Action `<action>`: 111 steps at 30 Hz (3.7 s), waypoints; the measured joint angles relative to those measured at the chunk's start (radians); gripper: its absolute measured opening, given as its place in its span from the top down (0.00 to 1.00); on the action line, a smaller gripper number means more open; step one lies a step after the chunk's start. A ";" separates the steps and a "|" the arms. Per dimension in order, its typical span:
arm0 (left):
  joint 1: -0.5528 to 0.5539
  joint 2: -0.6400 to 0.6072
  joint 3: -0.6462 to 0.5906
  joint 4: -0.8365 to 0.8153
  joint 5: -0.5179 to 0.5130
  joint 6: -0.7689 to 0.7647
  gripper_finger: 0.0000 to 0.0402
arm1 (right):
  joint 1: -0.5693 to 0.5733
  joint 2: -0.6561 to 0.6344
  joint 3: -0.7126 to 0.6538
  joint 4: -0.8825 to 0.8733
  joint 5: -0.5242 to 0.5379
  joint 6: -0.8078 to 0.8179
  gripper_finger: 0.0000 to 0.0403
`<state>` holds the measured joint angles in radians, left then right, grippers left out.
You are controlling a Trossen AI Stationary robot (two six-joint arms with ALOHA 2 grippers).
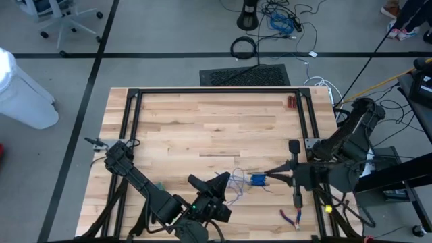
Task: Coil cords
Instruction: Coil the blue wire onto the black spool
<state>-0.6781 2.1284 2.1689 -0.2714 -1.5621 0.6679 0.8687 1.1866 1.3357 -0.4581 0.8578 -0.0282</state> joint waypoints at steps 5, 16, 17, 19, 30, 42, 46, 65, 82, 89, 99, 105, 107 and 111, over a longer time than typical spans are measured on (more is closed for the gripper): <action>-0.005 0.000 -0.002 -0.037 0.120 -0.019 0.85 | 0.025 -0.001 0.000 0.050 0.009 -0.039 1.00; -0.008 0.002 -0.003 -0.087 0.271 -0.100 0.73 | 0.061 -0.003 0.000 0.073 0.140 -0.059 1.00; -0.008 0.002 -0.003 -0.088 0.271 -0.109 0.73 | 0.064 -0.004 0.000 0.074 0.146 -0.059 1.00; -0.008 0.002 -0.003 -0.090 0.271 -0.112 0.72 | 0.070 -0.007 0.000 0.082 0.169 -0.059 1.00; -0.002 0.002 -0.003 -0.309 0.280 -0.438 0.72 | 0.115 -0.023 0.000 0.089 0.439 -0.022 1.00; 0.113 0.011 -0.045 -0.391 0.376 -0.845 0.72 | 0.123 -0.023 0.000 0.088 0.507 -0.040 1.00; 0.149 0.012 -0.094 -0.368 0.425 -0.923 0.72 | 0.123 -0.022 0.000 0.089 0.508 -0.044 1.00; 0.193 0.011 -0.193 -0.120 0.492 -0.872 0.72 | 0.123 -0.022 0.000 0.088 0.559 -0.042 1.00; 0.219 0.072 -0.193 0.004 0.478 -0.871 0.72 | 0.122 -0.022 0.000 0.087 0.556 -0.048 1.00; 0.232 0.110 -0.193 0.015 0.383 -0.811 0.74 | 0.122 -0.022 0.000 0.087 0.555 -0.047 1.00; 0.225 0.109 -0.193 0.040 0.379 -0.733 0.98 | 0.121 -0.022 0.000 0.087 0.558 -0.041 1.00; 0.240 0.109 -0.193 0.041 0.453 -0.740 0.99 | 0.093 -0.015 0.000 0.086 0.558 -0.009 1.00; 0.249 0.109 -0.193 0.051 0.510 -0.743 0.99 | 0.075 -0.014 0.000 0.086 0.562 0.006 1.00; 0.271 0.109 -0.193 0.056 0.658 -0.811 1.00 | 0.032 0.005 0.000 0.087 0.607 0.017 1.00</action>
<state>-0.4070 2.2375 1.9762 -0.2150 -0.9042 -0.1436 0.9008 1.1911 1.3357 -0.3713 1.4645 -0.0109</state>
